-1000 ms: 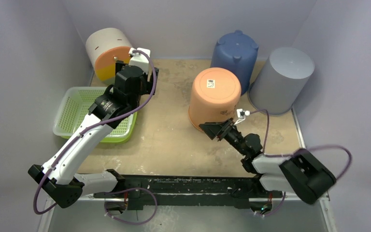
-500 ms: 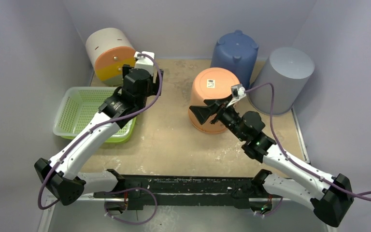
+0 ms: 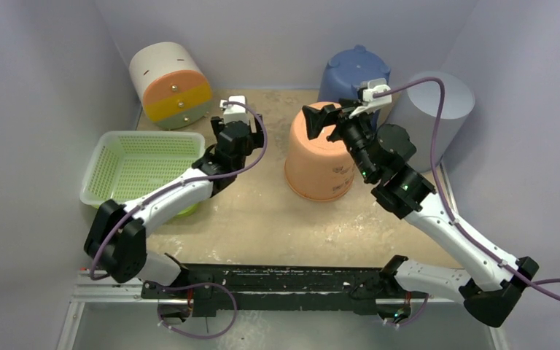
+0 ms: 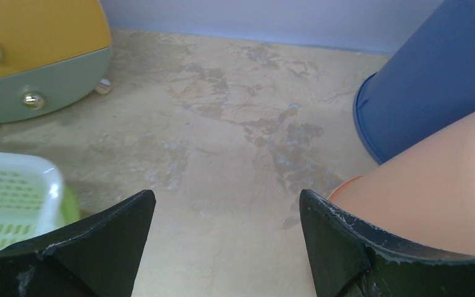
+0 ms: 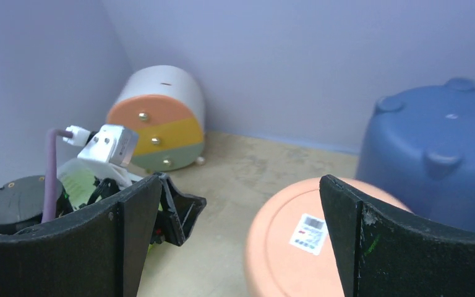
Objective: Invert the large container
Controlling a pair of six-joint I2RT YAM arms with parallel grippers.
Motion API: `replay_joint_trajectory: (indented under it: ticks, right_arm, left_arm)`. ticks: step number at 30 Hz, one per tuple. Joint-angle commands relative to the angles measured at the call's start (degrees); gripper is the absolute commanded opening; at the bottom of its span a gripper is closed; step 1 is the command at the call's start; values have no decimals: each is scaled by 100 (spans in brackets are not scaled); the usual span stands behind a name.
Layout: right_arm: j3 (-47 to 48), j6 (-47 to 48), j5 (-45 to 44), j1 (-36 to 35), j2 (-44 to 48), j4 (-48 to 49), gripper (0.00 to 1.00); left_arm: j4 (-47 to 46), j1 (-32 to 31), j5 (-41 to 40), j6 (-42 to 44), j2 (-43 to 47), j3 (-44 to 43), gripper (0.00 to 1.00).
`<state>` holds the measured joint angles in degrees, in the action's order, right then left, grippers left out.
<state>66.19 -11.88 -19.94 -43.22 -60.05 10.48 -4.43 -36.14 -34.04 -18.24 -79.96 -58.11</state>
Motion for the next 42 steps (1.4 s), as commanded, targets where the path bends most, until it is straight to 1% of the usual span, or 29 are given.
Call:
replay_joint_trajectory:
  ticks: [1, 4, 7, 10, 13, 16, 19, 22, 27, 32, 35, 38, 42]
  right_arm:
    - [503, 892, -638, -2, -249, -435, 100]
    - [734, 942, -744, -2, -300, -484, 100]
    - [864, 997, -926, 10, -275, -411, 100]
    - [962, 1117, -1109, 79, -275, -330, 100]
    - [966, 1099, -1148, 274, -267, -216, 100]
    - [1002, 983, -975, 590, -298, -200, 100]
    - [1089, 819, -626, 925, -375, -281, 100]
    - [1097, 762, -407, 1104, -438, -258, 100]
    - [1090, 757, -387, 1168, -449, -257, 100]
    - [1062, 741, -439, 1191, -377, -257, 100]
    - [1046, 709, -436, 1202, -369, -250, 100]
    - [1039, 686, -406, 1222, -429, -267, 100]
    - [1007, 676, -383, 1245, -431, -326, 100]
  left_arm:
    - [-1833, -39, -71, -525, -648, 94, 83]
    - [-2339, -98, 89, -798, -1099, 27, 83]
    - [-2581, -261, 156, -858, -1436, -115, 83]
    - [-2798, -395, 393, -935, -1710, -219, 83]
    - [-2891, -580, 487, -936, -1978, -334, 83]
    - [-3055, -757, 612, -1086, -2155, -343, 83]
    - [-3067, -1042, 657, -1107, -2329, -481, 83]
    - [-3072, -1250, 712, -1136, -2588, -678, 83]
    - [-3217, -1558, 1003, -1184, -3002, -953, 83]
    - [-3365, -1900, 1375, -1073, -3168, -1052, 83]
    - [-3383, -2065, 1784, -1041, -3287, -1167, 83]
    - [-3418, -2170, 2231, -1049, -3563, -1424, 83]
    - [-3185, -2262, 2467, -905, -4009, -1936, 83]
